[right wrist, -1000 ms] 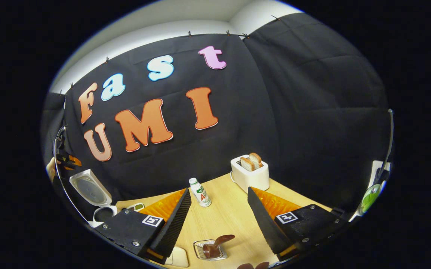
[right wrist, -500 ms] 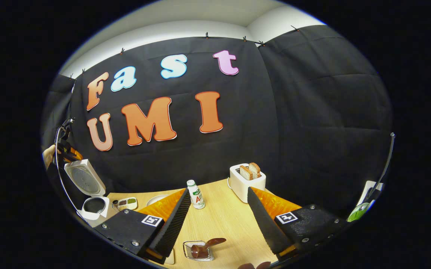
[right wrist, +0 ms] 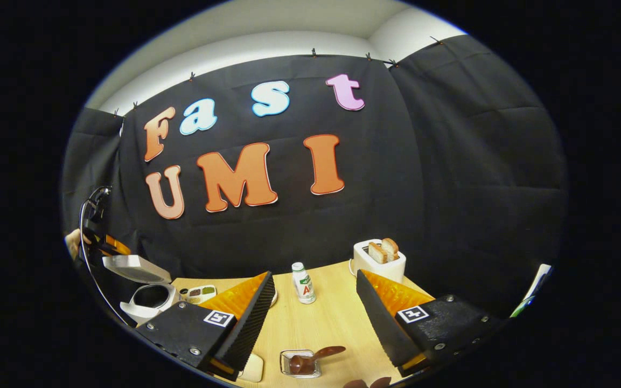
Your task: Close the left gripper, press the button to open the rice cooker; take a wooden spoon from the chopstick holder with the right hand, scoop a spoonful of rice and pour it into the rice cooker, then put the wooden spoon back into the chopstick holder.
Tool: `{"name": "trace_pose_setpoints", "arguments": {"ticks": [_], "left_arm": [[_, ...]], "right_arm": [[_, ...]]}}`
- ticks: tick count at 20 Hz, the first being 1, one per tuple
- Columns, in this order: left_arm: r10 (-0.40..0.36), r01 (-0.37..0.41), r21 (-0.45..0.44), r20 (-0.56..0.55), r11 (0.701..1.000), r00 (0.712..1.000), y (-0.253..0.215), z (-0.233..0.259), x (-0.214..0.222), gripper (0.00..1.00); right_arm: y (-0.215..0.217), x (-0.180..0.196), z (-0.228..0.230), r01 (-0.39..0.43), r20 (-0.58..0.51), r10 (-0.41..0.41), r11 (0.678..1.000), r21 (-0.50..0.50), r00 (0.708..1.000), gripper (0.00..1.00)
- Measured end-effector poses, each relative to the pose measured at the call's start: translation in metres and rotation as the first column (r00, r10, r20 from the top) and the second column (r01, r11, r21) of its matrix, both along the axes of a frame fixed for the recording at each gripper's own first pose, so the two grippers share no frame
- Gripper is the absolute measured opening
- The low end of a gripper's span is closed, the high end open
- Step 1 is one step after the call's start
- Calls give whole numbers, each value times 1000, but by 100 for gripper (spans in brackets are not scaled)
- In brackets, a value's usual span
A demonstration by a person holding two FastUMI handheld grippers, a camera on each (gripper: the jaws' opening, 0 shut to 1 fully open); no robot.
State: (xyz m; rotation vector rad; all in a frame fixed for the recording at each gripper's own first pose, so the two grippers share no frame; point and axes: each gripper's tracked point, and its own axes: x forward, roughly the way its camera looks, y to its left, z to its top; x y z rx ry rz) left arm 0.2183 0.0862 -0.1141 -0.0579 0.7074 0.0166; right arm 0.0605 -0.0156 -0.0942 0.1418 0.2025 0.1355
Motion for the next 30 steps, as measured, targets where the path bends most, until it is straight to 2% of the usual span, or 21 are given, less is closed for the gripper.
{"name": "trace_pose_setpoints", "arguments": {"ticks": [6, 15, 19, 22, 27, 30], "left_arm": [[9, -10, -13, -64, 1000, 998, -4, -74, -47, 100], [52, -57, -48, -91, 997, 995, 0, -116, -61, 99], [42, -42, 8, -76, 999, 996, 3, -127, -65, 99], [7, -2, 93, -58, 996, 998, 2, -135, -62, 100], [36, -25, 157, -72, 987, 997, 0, -124, -66, 99], [38, -39, 187, 11, 982, 999, -2, -101, -67, 99]], "right_arm": [[14, -2, -11, -73, -20, 72, 997, -17, 997, 95], [7, -10, -27, -79, -56, 79, 997, 1, 995, 95], [4, -11, -35, -77, -63, 78, 997, 14, 995, 95], [3, -12, -44, -75, -74, 76, 997, 24, 994, 95], [2, -18, -55, -70, -95, 72, 997, 19, 993, 95], [2, -17, -49, -63, -82, 63, 998, 3, 995, 95]]}}
